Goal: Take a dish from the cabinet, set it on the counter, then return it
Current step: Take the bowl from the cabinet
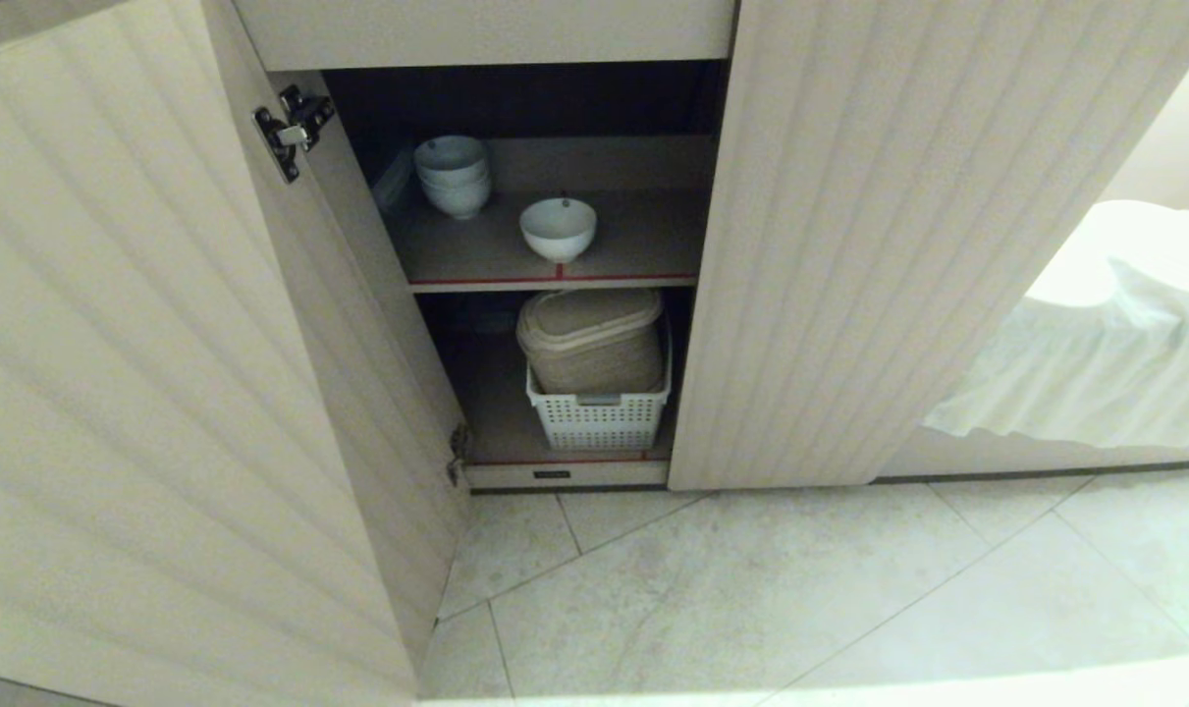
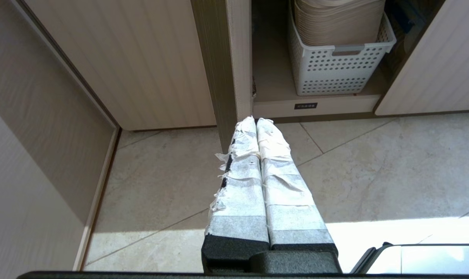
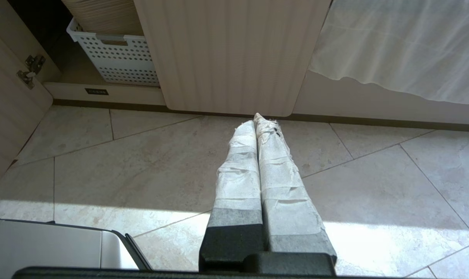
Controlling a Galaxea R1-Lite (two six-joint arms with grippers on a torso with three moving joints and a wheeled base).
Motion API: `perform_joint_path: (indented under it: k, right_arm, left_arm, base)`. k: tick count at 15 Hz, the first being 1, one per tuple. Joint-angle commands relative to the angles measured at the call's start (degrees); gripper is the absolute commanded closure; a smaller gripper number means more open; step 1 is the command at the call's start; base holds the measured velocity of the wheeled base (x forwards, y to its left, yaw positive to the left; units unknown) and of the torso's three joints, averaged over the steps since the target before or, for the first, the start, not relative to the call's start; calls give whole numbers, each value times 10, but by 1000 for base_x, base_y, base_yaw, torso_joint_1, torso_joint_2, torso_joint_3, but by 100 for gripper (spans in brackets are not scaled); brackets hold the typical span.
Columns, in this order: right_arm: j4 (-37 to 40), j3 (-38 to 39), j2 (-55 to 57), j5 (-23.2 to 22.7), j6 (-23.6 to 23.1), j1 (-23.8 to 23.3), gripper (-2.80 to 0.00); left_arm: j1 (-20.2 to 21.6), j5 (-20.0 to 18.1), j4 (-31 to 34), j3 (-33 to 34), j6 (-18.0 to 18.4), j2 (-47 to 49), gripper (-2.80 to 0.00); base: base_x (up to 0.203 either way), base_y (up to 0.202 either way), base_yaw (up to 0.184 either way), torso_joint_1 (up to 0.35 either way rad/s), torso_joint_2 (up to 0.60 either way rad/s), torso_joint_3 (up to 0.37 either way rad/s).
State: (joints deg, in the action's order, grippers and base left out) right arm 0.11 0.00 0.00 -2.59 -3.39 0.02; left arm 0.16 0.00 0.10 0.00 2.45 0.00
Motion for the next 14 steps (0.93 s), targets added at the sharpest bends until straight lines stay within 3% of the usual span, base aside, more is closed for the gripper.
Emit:
perform_joint_path:
  k: [1,14]
  right_arm:
    - [0,0,0,0,0,1,0]
    - [0,0,0,0,0,0,0]
  left_arm:
    - [0,0,0,0,0,0,0]
    - [0,0,0,0,0,0,0]
  base:
    - [0,0,0,0,0,0]
    - [0,0,0,0,0,0]
